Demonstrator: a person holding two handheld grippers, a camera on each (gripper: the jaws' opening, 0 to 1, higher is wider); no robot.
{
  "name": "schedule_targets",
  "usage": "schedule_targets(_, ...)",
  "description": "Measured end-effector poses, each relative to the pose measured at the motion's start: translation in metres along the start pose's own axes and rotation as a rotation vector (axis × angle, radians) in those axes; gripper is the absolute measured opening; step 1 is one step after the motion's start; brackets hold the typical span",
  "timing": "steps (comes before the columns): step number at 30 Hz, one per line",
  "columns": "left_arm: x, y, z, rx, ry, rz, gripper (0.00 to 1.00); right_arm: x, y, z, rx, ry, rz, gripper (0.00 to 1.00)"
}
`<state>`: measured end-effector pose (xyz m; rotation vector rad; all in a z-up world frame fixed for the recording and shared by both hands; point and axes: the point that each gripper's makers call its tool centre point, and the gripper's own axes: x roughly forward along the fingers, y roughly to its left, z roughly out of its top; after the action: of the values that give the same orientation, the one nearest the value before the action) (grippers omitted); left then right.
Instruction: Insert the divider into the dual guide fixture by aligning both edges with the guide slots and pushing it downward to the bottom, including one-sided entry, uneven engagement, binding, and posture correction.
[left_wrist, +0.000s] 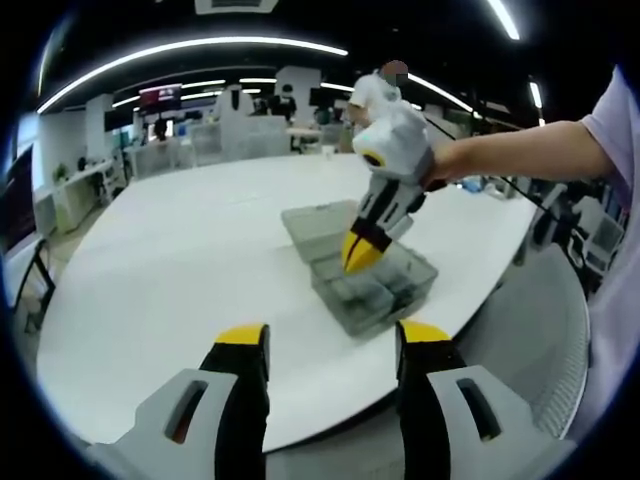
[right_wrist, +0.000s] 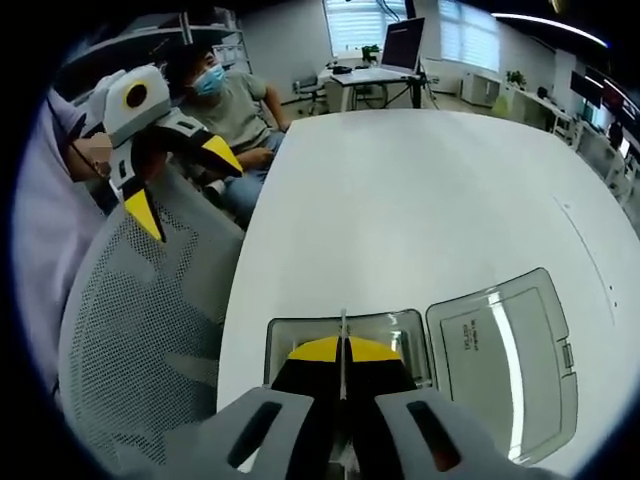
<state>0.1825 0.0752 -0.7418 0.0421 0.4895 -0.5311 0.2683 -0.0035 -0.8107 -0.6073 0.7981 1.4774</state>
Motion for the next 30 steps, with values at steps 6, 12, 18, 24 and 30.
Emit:
schedule_targets(6, 0.0001, 0.0006, -0.0001, -0.001, 0.001, 0.001, 0.48, -0.0009, -0.0004, 0.0003, -0.007, -0.001, 0.0, 0.0)
schedule_targets(12, 0.0004, 0.0008, -0.0006, 0.001, 0.004, -0.002, 0.48, 0.0015, -0.0009, 0.0005, 0.0, 0.001, 0.001, 0.0)
schedule_targets(18, 0.0003, 0.0017, -0.0006, -0.002, 0.002, -0.001, 0.48, 0.0054, -0.0011, -0.0013, 0.004, 0.012, -0.001, 0.0)
schedule_targets(24, 0.0002, 0.0023, 0.0001, -0.007, -0.002, 0.003, 0.48, 0.0025, -0.0022, -0.0033, 0.025, -0.005, -0.005, 0.0)
schedule_targets(30, 0.0002, 0.0016, 0.0001, -0.004, -0.002, 0.001, 0.48, 0.0018, -0.0027, -0.0023, 0.035, -0.018, -0.008, 0.0)
